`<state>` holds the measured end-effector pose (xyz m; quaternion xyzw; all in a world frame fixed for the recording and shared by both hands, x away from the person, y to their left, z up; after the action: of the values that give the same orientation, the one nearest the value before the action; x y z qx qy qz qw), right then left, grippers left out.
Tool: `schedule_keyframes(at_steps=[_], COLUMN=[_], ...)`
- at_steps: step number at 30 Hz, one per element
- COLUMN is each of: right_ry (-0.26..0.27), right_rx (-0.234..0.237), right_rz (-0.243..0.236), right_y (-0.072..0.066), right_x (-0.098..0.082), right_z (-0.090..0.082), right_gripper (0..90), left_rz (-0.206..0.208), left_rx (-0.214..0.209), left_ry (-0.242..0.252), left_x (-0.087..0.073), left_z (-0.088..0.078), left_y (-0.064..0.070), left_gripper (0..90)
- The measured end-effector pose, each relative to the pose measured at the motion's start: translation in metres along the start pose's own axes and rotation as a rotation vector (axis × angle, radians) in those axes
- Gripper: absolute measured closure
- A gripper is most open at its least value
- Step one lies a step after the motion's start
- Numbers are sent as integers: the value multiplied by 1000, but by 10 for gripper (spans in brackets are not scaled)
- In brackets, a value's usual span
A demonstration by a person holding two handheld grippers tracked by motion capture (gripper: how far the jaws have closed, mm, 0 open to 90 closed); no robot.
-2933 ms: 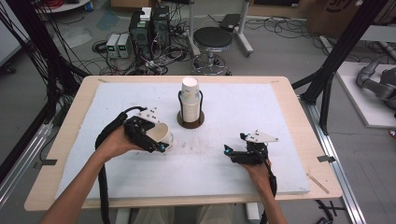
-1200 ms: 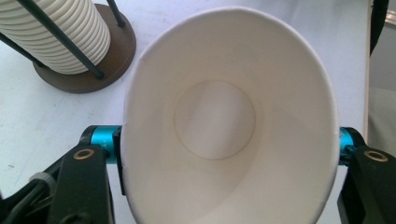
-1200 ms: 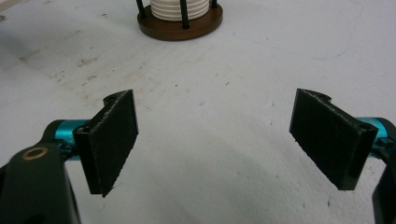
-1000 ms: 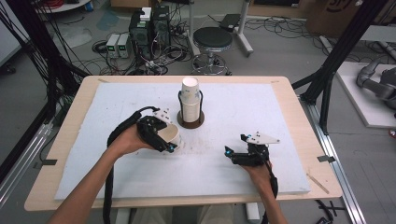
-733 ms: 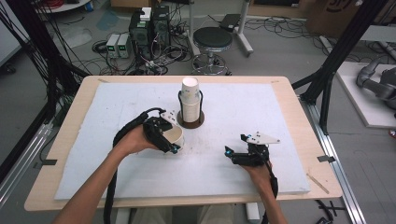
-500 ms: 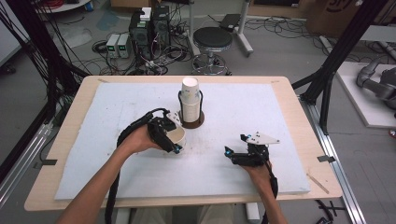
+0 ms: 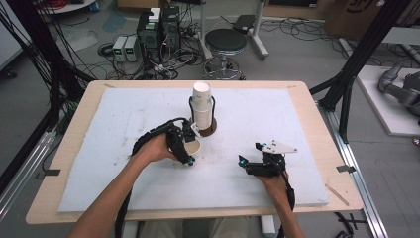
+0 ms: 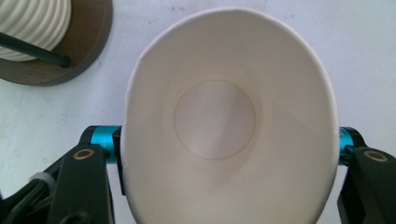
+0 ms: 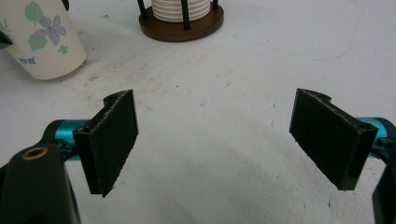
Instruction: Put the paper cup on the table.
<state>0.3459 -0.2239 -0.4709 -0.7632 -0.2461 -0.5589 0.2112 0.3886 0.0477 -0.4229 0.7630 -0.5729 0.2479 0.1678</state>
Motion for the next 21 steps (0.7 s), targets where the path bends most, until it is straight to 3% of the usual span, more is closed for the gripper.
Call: schedule_keyframes(at_steps=[15, 21], right_ry=[4, 3], right_rx=[1, 0], right_rz=[1, 2], right_y=[1, 0], right_x=[0, 0], right_z=[0, 0], right_gripper=[157, 157], left_rz=[-2, 5], left_rx=[6, 15], left_ry=[5, 18], left_x=[3, 3], left_z=[8, 10], left_y=[1, 2], left_gripper=[321, 259])
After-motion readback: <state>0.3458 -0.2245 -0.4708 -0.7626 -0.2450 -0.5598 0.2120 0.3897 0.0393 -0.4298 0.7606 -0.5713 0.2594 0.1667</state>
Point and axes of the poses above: each handheld gripper's, and its own axes: z roughly forward along the jaws, x roughly out of its top, y roughly to its right, the point moved 4 cm from there along z, roughly forward along the jaws, and after that the axes turned 13 degrees about y, right-handed, at the moved point
